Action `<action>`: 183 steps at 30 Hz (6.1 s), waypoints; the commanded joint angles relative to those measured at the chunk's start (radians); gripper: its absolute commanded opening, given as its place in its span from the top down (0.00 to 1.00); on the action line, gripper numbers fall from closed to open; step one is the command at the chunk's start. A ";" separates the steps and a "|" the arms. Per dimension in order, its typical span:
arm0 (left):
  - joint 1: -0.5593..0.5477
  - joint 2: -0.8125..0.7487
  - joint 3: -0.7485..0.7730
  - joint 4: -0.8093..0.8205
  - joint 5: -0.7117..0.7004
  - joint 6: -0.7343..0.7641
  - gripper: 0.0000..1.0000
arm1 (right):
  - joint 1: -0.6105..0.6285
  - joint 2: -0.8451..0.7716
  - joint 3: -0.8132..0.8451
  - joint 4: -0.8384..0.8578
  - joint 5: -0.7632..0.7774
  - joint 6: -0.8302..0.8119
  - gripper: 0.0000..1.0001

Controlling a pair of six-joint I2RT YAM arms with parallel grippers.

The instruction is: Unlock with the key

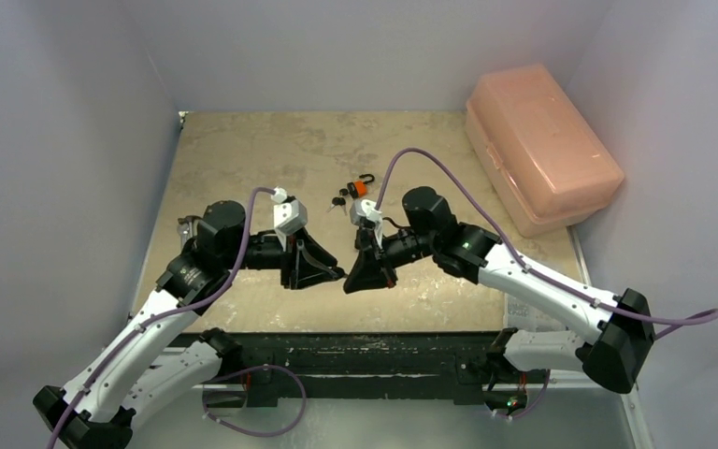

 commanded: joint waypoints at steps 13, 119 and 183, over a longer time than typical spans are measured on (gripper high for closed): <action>-0.002 0.018 -0.031 0.108 0.053 -0.028 0.72 | -0.011 0.059 0.047 -0.054 -0.032 -0.027 1.00; 0.025 -0.131 -0.039 -0.035 -0.631 -0.020 1.00 | -0.117 0.846 0.690 -0.588 1.187 0.724 0.03; 0.061 -0.032 -0.067 0.095 -0.444 -0.154 1.00 | -0.218 -0.132 -0.311 0.332 1.102 1.381 1.00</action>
